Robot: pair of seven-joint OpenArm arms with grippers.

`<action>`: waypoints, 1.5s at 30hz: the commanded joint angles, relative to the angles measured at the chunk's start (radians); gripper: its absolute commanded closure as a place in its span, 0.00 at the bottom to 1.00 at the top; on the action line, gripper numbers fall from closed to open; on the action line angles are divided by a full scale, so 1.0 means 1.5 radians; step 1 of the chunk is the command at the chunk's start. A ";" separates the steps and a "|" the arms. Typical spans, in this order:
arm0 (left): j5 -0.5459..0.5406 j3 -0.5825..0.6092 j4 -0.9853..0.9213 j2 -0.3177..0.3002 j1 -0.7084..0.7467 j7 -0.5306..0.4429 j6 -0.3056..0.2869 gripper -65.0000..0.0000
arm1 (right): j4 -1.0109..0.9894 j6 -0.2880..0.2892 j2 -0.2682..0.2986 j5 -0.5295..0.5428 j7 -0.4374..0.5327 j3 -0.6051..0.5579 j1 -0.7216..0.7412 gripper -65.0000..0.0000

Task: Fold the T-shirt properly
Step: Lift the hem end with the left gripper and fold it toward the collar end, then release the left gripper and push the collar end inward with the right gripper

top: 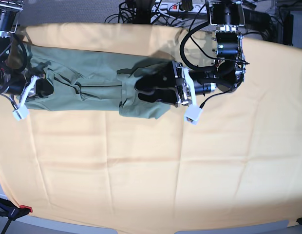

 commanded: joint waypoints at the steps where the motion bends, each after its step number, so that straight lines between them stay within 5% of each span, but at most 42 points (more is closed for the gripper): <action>1: -0.021 -0.012 0.011 0.002 -0.011 -0.004 -0.004 0.93 | 0.007 0.001 0.017 0.010 0.010 0.006 0.014 0.81; 2: -0.021 -0.024 0.011 0.002 -0.011 -0.005 -0.004 1.00 | 0.007 0.001 0.017 0.010 0.010 0.006 0.018 0.81; 10: -0.021 -0.122 0.010 0.001 -0.011 -0.008 -0.004 1.00 | 0.007 0.001 0.017 0.028 0.010 0.006 0.021 0.81; 20: 0.299 -0.046 0.010 0.002 0.006 -0.166 -0.003 1.00 | 0.007 0.001 0.017 0.080 0.010 0.006 0.022 0.81; 25: 0.424 0.015 0.010 0.002 0.013 -0.227 0.041 1.00 | 0.007 0.001 0.017 0.081 0.006 0.006 0.036 0.81; 32: 0.412 0.081 0.010 0.002 0.013 -0.222 0.016 1.00 | 0.007 0.001 0.017 0.099 -0.025 0.046 0.110 0.79; 36: 0.387 0.081 0.010 0.001 0.010 -0.210 0.005 1.00 | 0.007 0.001 0.017 0.133 -0.082 0.128 0.120 0.56; 45: 0.381 0.038 0.010 -0.001 -0.011 -0.210 0.003 1.00 | 0.007 0.001 0.009 0.190 -0.095 0.266 -0.021 0.51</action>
